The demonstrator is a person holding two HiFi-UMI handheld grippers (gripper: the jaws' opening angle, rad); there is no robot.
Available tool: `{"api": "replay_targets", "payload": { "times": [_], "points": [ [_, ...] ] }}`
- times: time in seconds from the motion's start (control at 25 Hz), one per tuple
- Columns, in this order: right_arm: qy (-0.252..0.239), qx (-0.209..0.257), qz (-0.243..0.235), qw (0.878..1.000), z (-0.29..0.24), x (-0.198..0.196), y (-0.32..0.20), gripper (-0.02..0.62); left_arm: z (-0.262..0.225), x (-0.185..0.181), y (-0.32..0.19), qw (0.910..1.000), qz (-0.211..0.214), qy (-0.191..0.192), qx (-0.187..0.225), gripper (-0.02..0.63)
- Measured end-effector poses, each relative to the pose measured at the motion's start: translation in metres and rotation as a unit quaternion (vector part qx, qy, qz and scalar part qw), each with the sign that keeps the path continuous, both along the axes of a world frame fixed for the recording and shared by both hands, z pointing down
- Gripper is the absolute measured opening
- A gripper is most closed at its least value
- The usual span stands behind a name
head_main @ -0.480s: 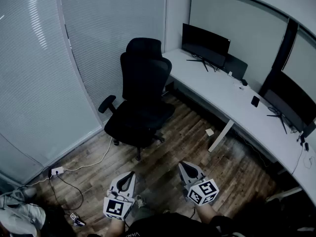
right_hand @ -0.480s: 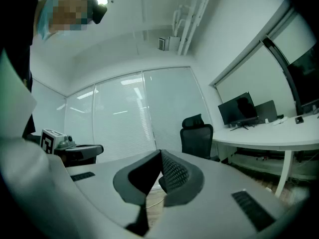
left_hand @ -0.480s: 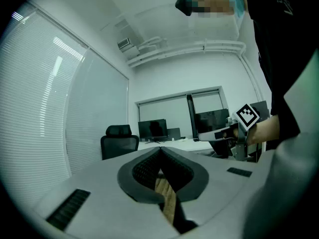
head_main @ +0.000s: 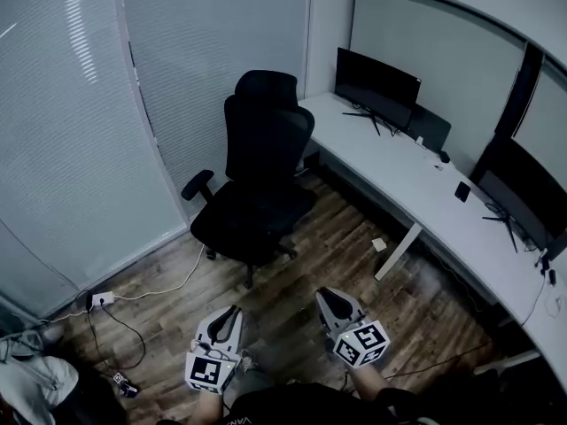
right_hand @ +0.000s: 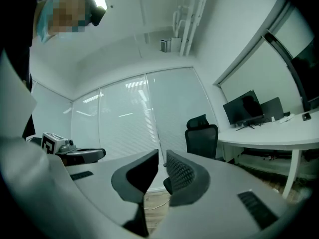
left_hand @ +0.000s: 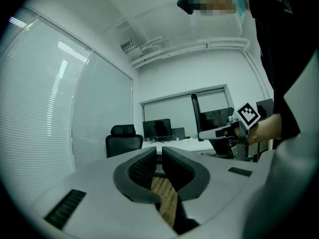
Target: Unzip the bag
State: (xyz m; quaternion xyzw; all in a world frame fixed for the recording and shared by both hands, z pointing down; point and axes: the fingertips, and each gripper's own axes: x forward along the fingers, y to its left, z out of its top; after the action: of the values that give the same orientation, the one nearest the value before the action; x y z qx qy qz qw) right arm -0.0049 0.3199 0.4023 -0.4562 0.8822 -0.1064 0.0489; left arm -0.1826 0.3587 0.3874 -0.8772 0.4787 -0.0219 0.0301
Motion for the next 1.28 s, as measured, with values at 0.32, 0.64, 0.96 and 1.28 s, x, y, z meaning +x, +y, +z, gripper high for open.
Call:
{"api": "replay_targets", "payload": {
  "times": [0.32, 0.64, 0.96, 1.28],
  "points": [
    [-0.004, -0.018, -0.003, 1.0, 0.015, 0.008, -0.021, 0.048, 0.02, 0.012, -0.021, 0.9995, -0.002, -0.001, -0.03, 0.116],
    [-0.008, -0.034, 0.001, 0.999, 0.025, -0.004, -0.077, 0.144, 0.041, 0.014, -0.088, 0.9982, 0.03, -0.02, -0.048, 0.184],
    [-0.01, -0.056, 0.025, 0.998, 0.04, -0.012, -0.143, 0.144, 0.052, 0.008, -0.163, 0.9961, 0.059, -0.037, -0.054, 0.201],
    [-0.005, -0.07, 0.041, 0.997, 0.051, -0.042, -0.198, 0.144, 0.06, -0.021, -0.224, 0.9945, 0.076, -0.038, -0.06, 0.204]
  ]
}}
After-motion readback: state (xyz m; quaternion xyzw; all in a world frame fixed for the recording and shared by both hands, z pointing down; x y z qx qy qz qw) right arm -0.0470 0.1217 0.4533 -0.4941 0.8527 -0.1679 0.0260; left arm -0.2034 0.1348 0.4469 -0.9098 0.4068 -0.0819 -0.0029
